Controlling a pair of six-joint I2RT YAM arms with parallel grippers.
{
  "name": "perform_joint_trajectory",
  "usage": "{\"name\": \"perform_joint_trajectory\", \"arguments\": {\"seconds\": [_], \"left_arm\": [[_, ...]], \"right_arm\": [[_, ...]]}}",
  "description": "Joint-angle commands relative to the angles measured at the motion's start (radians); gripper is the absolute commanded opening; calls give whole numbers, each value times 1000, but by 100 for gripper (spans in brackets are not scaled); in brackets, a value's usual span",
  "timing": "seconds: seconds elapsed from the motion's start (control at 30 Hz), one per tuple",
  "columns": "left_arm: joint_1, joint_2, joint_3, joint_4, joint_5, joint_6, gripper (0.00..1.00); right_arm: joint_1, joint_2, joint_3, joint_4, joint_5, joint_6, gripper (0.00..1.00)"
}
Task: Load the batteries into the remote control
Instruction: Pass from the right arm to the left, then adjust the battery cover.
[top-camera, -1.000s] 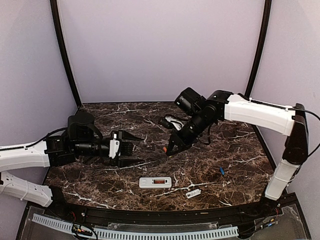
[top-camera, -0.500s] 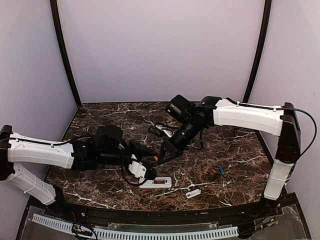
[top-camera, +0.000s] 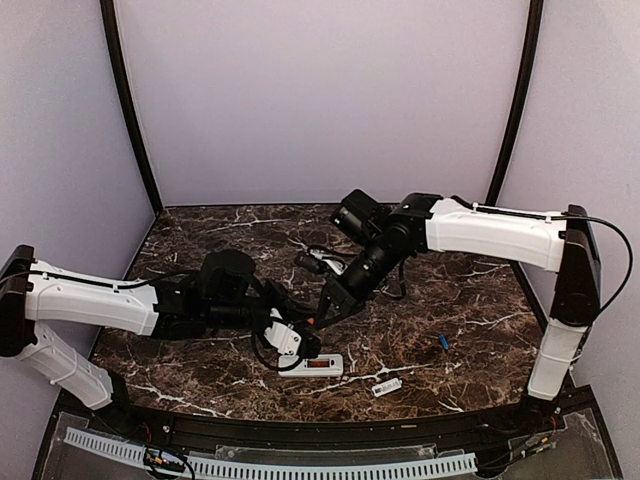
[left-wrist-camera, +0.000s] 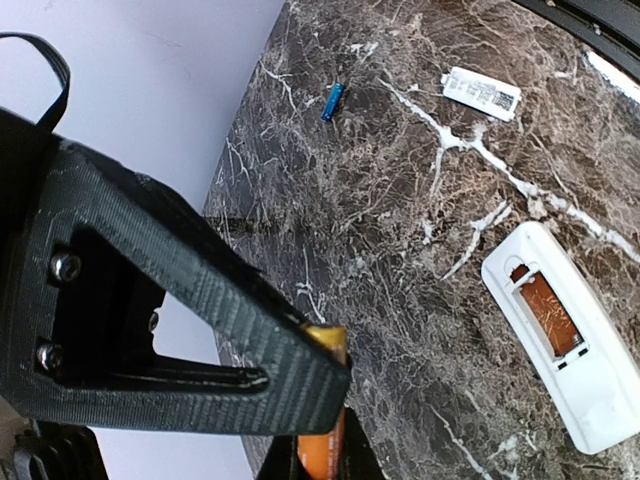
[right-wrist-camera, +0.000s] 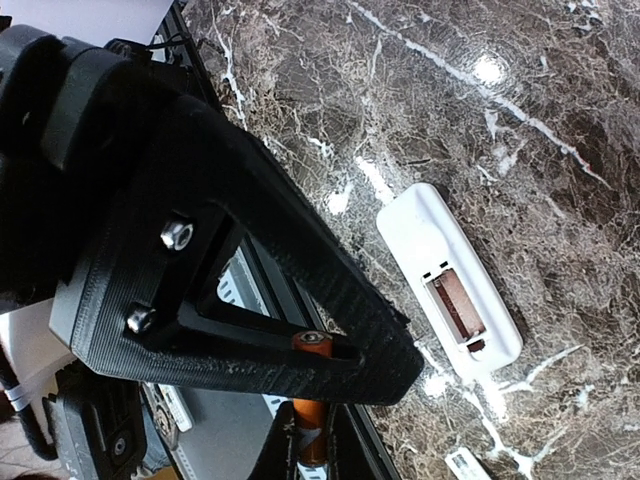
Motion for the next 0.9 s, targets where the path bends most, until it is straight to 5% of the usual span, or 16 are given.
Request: {"name": "perform_joint_trajectory", "arguments": {"seconds": [0.0,0.07,0.23,0.33,0.67,0.87], "left_arm": [[-4,-12,16,63,9,-42,0],[-3,-21,12,78,1,-83,0],[-4,-44,30,29,-43,-313,0],[-3,-53,42,-38,-61,-416,0],[-3,-26,58,-37,-88,-571,0],[-3,-14,63,-24,-89,-580,0]], "right_arm": [[9,25,4,31,0,-16,0],[6,21,5,33,21,-12,0],[-4,-36,-27,77,102,26,38],[-14,-105,-108,161,131,85,47],[-19,-239,-328,514,125,272,51],[-19,-244,-365,548,144,299,35]]}}
